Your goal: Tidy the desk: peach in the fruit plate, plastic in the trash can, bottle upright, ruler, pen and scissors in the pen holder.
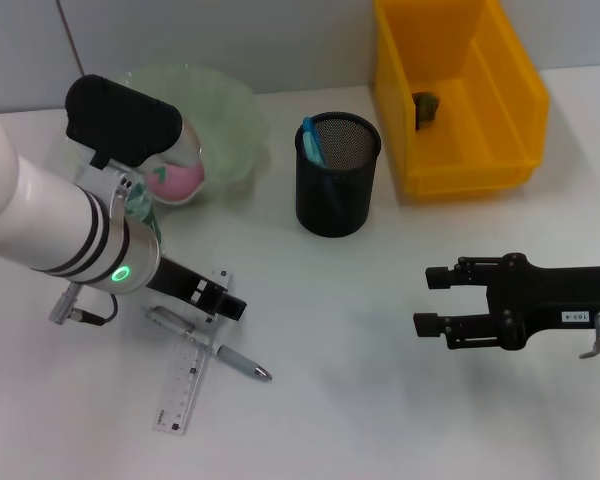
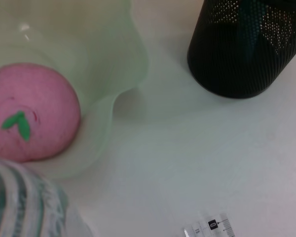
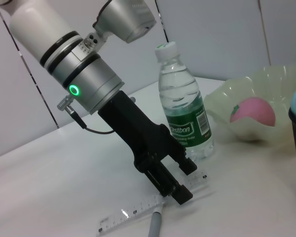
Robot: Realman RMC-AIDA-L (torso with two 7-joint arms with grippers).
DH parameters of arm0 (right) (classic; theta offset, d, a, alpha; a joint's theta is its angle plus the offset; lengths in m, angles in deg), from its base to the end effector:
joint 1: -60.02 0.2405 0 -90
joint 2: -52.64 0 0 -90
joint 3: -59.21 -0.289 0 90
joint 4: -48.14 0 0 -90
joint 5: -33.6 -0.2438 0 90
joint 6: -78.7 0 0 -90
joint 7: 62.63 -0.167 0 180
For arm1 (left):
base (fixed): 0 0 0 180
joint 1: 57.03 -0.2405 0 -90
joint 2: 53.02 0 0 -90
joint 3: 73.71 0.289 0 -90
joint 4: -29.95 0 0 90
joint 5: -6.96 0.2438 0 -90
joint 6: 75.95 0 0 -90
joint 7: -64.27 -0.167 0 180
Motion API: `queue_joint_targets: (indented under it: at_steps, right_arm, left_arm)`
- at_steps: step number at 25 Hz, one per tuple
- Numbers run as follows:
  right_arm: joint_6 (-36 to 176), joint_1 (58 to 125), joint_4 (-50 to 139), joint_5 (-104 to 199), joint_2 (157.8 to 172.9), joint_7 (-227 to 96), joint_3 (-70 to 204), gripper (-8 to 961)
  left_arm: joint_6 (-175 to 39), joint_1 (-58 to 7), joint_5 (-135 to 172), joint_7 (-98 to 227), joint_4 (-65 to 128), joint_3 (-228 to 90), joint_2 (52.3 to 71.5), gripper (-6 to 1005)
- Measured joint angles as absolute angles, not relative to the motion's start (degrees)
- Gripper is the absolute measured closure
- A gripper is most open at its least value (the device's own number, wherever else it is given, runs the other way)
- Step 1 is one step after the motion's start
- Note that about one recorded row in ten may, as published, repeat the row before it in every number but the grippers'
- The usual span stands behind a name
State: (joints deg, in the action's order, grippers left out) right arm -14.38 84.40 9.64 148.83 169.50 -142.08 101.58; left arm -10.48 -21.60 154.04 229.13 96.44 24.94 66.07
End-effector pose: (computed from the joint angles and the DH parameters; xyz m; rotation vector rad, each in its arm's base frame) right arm 0.3346 0.3410 -0.0241 -2.7728 0.7083 0.6342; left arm -0.2034 0.4161 -0.1200 -2.4607 -1.0059 0.3919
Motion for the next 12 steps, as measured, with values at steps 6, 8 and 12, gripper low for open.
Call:
queue_joint_targets:
  at_steps: [6, 8, 12]
  right_arm:
    - [-14.4, 84.6, 9.6, 148.8, 169.59, -142.1, 101.5, 210]
    - [-14.4, 84.6, 9.6, 148.8, 169.61, -142.1, 101.5, 210]
    - [-14.4, 84.6, 9.6, 148.8, 169.62, -142.1, 101.4, 210]
  left_arm:
    - [-10.8, -21.6, 154.1, 229.0, 96.4, 25.5, 66.07, 239]
    - [-10.9, -21.6, 154.1, 229.0, 96.4, 25.6, 66.07, 244]
    - [-11.2, -21.6, 154.2, 228.8, 96.0, 25.8, 66.07, 256]
